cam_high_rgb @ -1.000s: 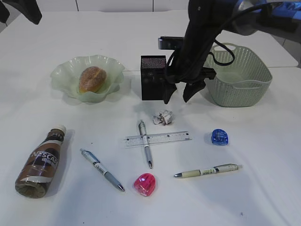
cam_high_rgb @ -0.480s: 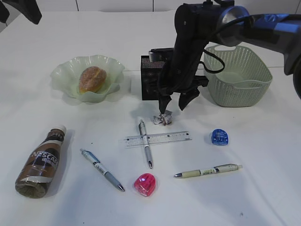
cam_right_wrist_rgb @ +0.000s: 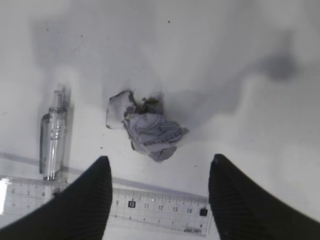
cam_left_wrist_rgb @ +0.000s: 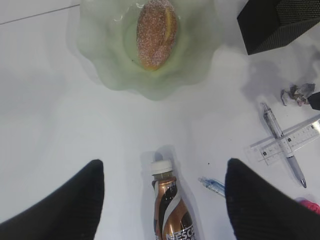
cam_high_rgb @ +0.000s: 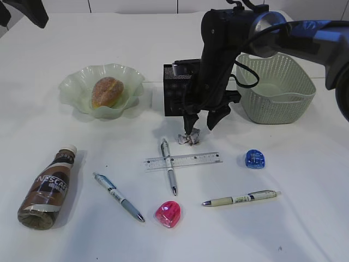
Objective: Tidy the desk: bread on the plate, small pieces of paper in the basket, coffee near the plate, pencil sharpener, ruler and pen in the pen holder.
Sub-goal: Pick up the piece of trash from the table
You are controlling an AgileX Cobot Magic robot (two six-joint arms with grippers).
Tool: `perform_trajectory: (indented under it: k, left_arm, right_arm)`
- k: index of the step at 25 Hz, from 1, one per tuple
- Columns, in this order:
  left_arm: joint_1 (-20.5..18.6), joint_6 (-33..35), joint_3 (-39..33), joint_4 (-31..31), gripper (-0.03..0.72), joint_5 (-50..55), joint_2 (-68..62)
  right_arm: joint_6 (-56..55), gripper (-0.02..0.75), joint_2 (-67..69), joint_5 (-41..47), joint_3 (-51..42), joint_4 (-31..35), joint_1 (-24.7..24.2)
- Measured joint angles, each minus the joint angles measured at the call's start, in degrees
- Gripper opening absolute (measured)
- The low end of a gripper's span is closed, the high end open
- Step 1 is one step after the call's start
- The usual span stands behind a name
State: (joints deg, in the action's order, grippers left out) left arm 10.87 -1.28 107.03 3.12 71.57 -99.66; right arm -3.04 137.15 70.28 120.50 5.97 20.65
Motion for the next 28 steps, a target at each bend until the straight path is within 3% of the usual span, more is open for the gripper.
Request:
perform_trajectory:
  k: [28]
  left_arm:
    - [0.0,0.0,0.0,0.0,0.526,0.0,0.0]
  right_arm:
    - [0.4,0.481,3.8,-4.9,0.0,0.0,0.0]
